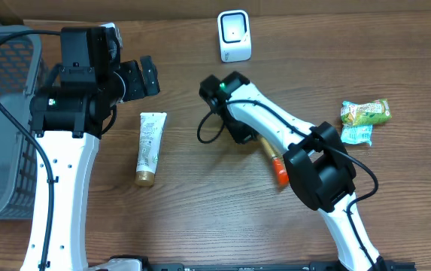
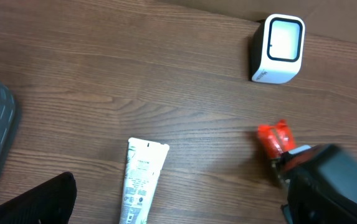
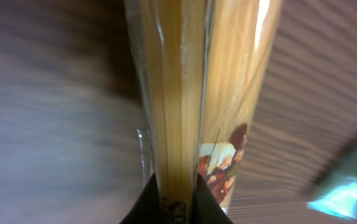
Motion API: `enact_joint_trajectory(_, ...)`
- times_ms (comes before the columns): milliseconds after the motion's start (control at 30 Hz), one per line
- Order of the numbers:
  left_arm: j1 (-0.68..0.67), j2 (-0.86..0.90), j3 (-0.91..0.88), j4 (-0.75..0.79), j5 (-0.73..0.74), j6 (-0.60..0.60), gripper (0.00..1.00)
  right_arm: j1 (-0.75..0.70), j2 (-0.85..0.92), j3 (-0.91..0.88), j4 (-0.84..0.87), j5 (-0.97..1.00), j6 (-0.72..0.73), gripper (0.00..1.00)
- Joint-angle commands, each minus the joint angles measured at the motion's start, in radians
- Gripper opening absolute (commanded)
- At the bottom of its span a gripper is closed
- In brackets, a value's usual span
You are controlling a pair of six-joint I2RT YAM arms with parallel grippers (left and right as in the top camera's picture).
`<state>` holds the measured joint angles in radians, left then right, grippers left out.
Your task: Scan the item barcode
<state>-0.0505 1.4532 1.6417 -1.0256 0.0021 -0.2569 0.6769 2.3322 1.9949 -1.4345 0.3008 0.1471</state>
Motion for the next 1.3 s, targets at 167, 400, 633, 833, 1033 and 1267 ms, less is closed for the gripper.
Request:
enact_joint_trajectory(167, -0.002, 0.0, 0.008, 0.001, -0.013, -0.013, 1.0, -0.102, -0.14, 0.047, 0.005, -0.956, -0.317, 0.04)
enact_joint_trajectory(400, -0.002, 0.0, 0.008, 0.001, -0.013, -0.013, 1.0, -0.25, -0.14, -0.163, 0.087, -1.307, -0.476, 0.04)
enact_joint_trajectory(633, -0.002, 0.0, 0.008, 0.001, -0.013, -0.013, 1.0, -0.352, -0.14, -0.447, 0.371, -1.166, -0.28, 0.08)
enact_joint_trajectory(833, -0.002, 0.0, 0.008, 0.001, -0.013, -0.013, 1.0, -0.437, -0.15, -0.422, 0.382, -1.065, -0.235, 0.63)
enact_joint_trajectory(1033, -0.002, 0.0, 0.008, 0.001, -0.013, -0.013, 0.99, -0.506, -0.2, -0.325, 0.34, -1.073, -0.225, 0.78)
enact_joint_trajectory(1267, -0.002, 0.0, 0.008, 0.001, -0.013, -0.013, 1.0, -0.441, -0.306, -0.299, 0.297, -0.948, -0.225, 1.0)
